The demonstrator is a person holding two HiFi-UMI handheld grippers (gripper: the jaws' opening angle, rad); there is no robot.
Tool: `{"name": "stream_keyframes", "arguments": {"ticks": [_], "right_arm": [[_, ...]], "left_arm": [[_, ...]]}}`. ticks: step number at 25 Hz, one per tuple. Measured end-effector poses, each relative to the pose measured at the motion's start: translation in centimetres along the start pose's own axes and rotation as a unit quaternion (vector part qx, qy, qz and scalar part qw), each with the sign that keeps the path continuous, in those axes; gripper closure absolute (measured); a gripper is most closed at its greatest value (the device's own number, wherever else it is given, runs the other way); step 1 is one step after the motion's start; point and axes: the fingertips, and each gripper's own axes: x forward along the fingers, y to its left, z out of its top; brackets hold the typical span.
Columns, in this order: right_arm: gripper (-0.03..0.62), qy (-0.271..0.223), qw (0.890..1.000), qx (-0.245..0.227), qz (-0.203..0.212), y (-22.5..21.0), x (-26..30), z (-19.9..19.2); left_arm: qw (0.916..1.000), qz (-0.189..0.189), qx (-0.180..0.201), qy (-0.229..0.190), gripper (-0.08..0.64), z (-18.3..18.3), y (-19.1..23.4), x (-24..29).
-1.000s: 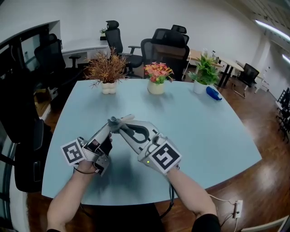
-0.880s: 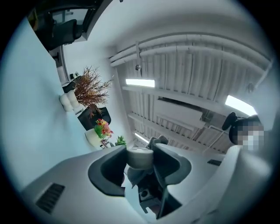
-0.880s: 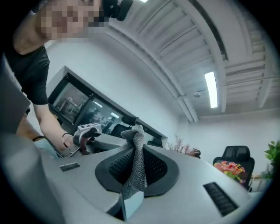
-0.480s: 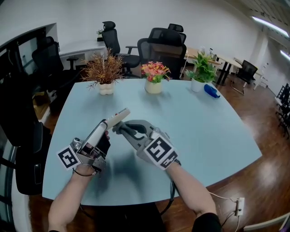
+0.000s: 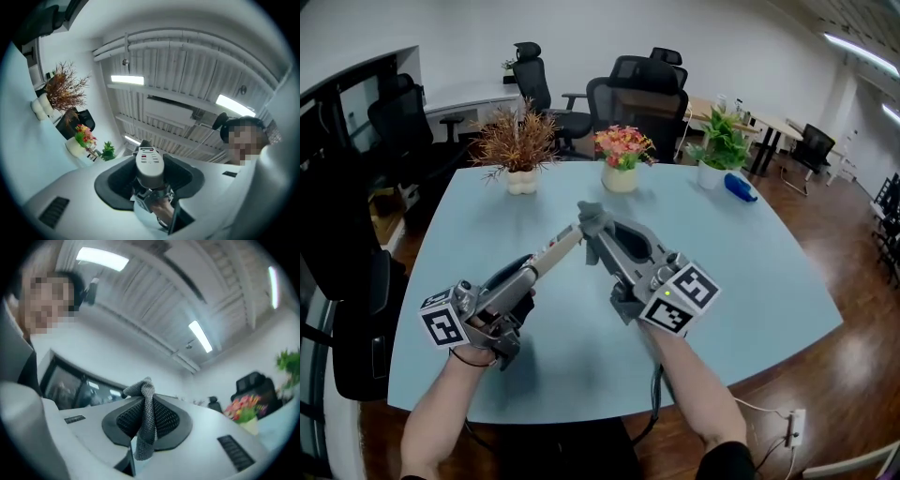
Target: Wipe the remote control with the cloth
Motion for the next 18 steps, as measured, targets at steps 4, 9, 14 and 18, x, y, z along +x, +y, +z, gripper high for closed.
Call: {"name": "stream_keyframes", "arguments": {"ticks": [4,9,14,18], "right_arm": [[0.565,-0.048,0.962,0.248,0.1,-0.4,-0.4,-0.4],[0.565,-0.024,0.851,0.414,0.323,7.2,0.1,-1.7],[0.566,-0.034,0.761,0.472,0.443,10.8,-1.4,-0.1],[0.566,-0.045,0.749,0.469,0.465,11.0,-2.0,1.1]], "left_arm": [[0.9917,-0.127,0.01,-0.015,0.374,0.5,-4.7,0.0],[0.9679,-0.235,0.058,0.066,0.374,-2.9,-9.4,0.3],[0.9567,-0.256,0.099,0.097,0.374,-4.1,-10.3,0.3],[0.9562,-0.251,0.115,0.096,0.376,-3.7,-10.4,0.1]]}}
